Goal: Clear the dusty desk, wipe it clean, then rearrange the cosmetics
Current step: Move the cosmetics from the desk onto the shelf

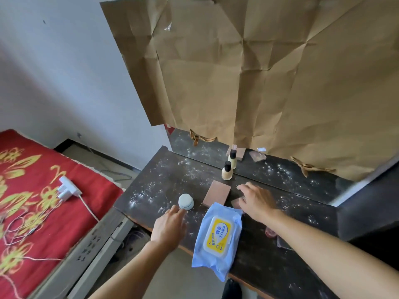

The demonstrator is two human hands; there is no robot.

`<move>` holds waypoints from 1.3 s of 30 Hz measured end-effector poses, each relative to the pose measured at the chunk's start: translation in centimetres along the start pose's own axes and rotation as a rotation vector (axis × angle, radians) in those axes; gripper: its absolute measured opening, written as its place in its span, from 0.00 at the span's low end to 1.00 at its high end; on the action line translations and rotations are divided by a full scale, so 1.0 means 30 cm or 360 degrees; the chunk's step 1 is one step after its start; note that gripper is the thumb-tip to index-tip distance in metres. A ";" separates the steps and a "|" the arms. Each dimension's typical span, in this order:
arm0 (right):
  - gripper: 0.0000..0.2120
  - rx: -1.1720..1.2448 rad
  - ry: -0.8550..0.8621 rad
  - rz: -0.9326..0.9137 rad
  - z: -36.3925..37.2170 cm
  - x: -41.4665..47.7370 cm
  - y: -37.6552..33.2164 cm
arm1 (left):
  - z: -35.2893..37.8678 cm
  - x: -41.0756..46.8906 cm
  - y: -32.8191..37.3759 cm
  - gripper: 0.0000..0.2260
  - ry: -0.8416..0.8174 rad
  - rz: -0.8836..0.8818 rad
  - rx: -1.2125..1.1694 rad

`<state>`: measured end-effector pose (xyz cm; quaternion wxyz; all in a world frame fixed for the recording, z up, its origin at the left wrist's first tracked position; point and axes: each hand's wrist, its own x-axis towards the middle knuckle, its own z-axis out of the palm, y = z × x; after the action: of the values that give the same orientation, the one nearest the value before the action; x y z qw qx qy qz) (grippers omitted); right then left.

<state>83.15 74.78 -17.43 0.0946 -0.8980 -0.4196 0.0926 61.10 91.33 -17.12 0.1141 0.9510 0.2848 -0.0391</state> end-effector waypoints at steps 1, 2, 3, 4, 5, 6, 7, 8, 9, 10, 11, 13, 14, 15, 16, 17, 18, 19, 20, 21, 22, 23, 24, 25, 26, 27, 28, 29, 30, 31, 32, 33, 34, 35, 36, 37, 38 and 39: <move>0.16 0.0012 -0.0020 0.0026 0.017 0.053 0.004 | 0.003 0.036 -0.014 0.11 -0.0048 -0.0010 0.0031; 0.16 0.0031 -0.0034 0.0058 0.028 0.103 0.008 | 0.006 0.071 -0.026 0.12 -0.0085 -0.0017 0.0062; 0.17 0.0055 -0.0051 0.0094 0.044 0.156 0.014 | 0.017 0.113 -0.040 0.13 -0.0129 -0.0030 0.0081; 0.17 0.0075 -0.0067 0.0120 0.058 0.190 0.018 | 0.022 0.144 -0.048 0.13 -0.0149 -0.0040 0.0081; 0.18 0.0064 -0.0087 0.0121 0.071 0.208 0.020 | 0.025 0.164 -0.055 0.14 -0.0156 -0.0043 0.0087; 0.18 0.0031 -0.0123 0.0105 0.093 0.239 0.025 | 0.037 0.197 -0.064 0.15 -0.0169 -0.0050 0.0091; 0.19 -0.0022 -0.0169 0.0067 0.120 0.269 0.029 | 0.058 0.231 -0.072 0.16 -0.0188 -0.0058 0.0088; 0.20 -0.0093 -0.0233 0.0000 0.144 0.288 0.028 | 0.078 0.257 -0.077 0.17 -0.0209 -0.0052 0.0088; 0.24 -0.0163 -0.0310 -0.0085 0.169 0.299 0.025 | 0.094 0.279 -0.080 0.19 -0.0237 -0.0038 0.0090; 0.30 -0.0225 -0.0390 -0.0191 0.190 0.308 0.020 | 0.109 0.299 -0.082 0.20 -0.0272 -0.0026 0.0090; 0.35 -0.0291 -0.0454 -0.0314 0.206 0.320 0.016 | 0.122 0.320 -0.083 0.22 -0.0311 -0.0021 0.0100; 0.41 -0.0466 -0.0513 -0.0578 0.230 0.351 0.004 | 0.147 0.359 -0.089 0.26 -0.0396 -0.0010 0.0158; 0.42 -0.0551 -0.0524 -0.0678 0.239 0.368 -0.008 | 0.160 0.375 -0.095 0.28 -0.0439 0.0005 0.0182; 0.41 -0.0619 -0.0535 -0.0742 0.248 0.385 -0.022 | 0.177 0.388 -0.102 0.29 -0.0480 0.0018 0.0186; 0.40 -0.0669 -0.0559 -0.0775 0.256 0.401 -0.037 | 0.195 0.399 -0.111 0.30 -0.0508 0.0027 0.0173; 0.38 -0.0708 -0.0602 -0.0789 0.261 0.419 -0.051 | 0.211 0.409 -0.122 0.31 -0.0523 0.0037 0.0154; 0.36 -0.0738 -0.0640 -0.0792 0.263 0.436 -0.063 | 0.224 0.419 -0.133 0.30 -0.0531 0.0051 0.0137; 0.34 -0.0752 -0.0653 -0.0791 0.265 0.453 -0.072 | 0.233 0.432 -0.141 0.30 -0.0536 0.0068 0.0123; 0.33 -0.0747 -0.0643 -0.0782 0.265 0.465 -0.077 | 0.237 0.444 -0.150 0.28 -0.0545 0.0087 0.0105; 0.32 -0.0727 -0.0633 -0.0764 0.266 0.471 -0.082 | 0.237 0.455 -0.158 0.27 -0.0558 0.0108 0.0078; 0.30 -0.0701 -0.0627 -0.0736 0.265 0.473 -0.083 | 0.234 0.466 -0.167 0.25 -0.0573 0.0131 0.0048; 0.29 -0.0677 -0.0621 -0.0703 0.266 0.472 -0.082 | 0.229 0.475 -0.177 0.23 -0.0584 0.0146 0.0012; 0.29 -0.0654 -0.0609 -0.0659 0.264 0.471 -0.079 | 0.220 0.483 -0.188 0.22 -0.0590 0.0153 -0.0029; 0.30 -0.0628 -0.0597 -0.0597 0.260 0.471 -0.076 | 0.209 0.493 -0.201 0.20 -0.0584 0.0162 -0.0066; 0.30 -0.0592 -0.0588 -0.0522 0.251 0.471 -0.074 | 0.195 0.505 -0.214 0.19 -0.0573 0.0184 -0.0084; 0.30 -0.0551 -0.0585 -0.0445 0.242 0.471 -0.074 | 0.178 0.519 -0.228 0.18 -0.0559 0.0217 -0.0083; 0.30 -0.0508 -0.0582 -0.0374 0.231 0.469 -0.079 | 0.161 0.534 -0.241 0.18 -0.0542 0.0255 -0.0067; 0.31 -0.0471 -0.0575 -0.0311 0.221 0.465 -0.086 | 0.142 0.551 -0.253 0.18 -0.0518 0.0297 -0.0045; 0.31 -0.0442 -0.0550 -0.0257 0.211 0.458 -0.095 | 0.121 0.569 -0.263 0.18 -0.0493 0.0337 -0.0028; 0.32 -0.0417 -0.0519 -0.0208 0.203 0.449 -0.105 | 0.102 0.585 -0.270 0.18 -0.0468 0.0371 -0.0016; 0.34 -0.0397 -0.0489 -0.0158 0.195 0.438 -0.115 | 0.083 0.602 -0.276 0.19 -0.0446 0.0402 -0.0007; 0.35 -0.0377 -0.0460 -0.0107 0.187 0.425 -0.125 | 0.065 0.618 -0.280 0.19 -0.0427 0.0434 -0.0002; 0.35 -0.0354 -0.0437 -0.0046 0.176 0.407 -0.134 | 0.047 0.631 -0.279 0.19 -0.0409 0.0468 0.0001; 0.36 -0.0330 -0.0409 0.0020 0.162 0.386 -0.140 | 0.031 0.643 -0.275 0.20 -0.0391 0.0504 0.0006; 0.35 -0.0307 -0.0377 0.0087 0.147 0.361 -0.144 | 0.015 0.651 -0.267 0.21 -0.0373 0.0537 0.0005; 0.35 -0.0288 -0.0347 0.0155 0.133 0.332 -0.142 | 0.000 0.658 -0.253 0.21 -0.0356 0.0569 0.0002; 0.35 -0.0269 -0.0313 0.0223 0.114 0.298 -0.138 | -0.016 0.660 -0.232 0.21 -0.0342 0.0607 0.0002; 0.35 -0.0246 -0.0277 0.0288 0.097 0.263 -0.129 | -0.032 0.658 -0.207 0.21 -0.0324 0.0652 0.0006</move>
<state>84.56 83.57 -19.95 -0.0204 -0.9254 -0.3494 0.1456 74.18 107.10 -20.16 0.1460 0.9803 0.0727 -0.1114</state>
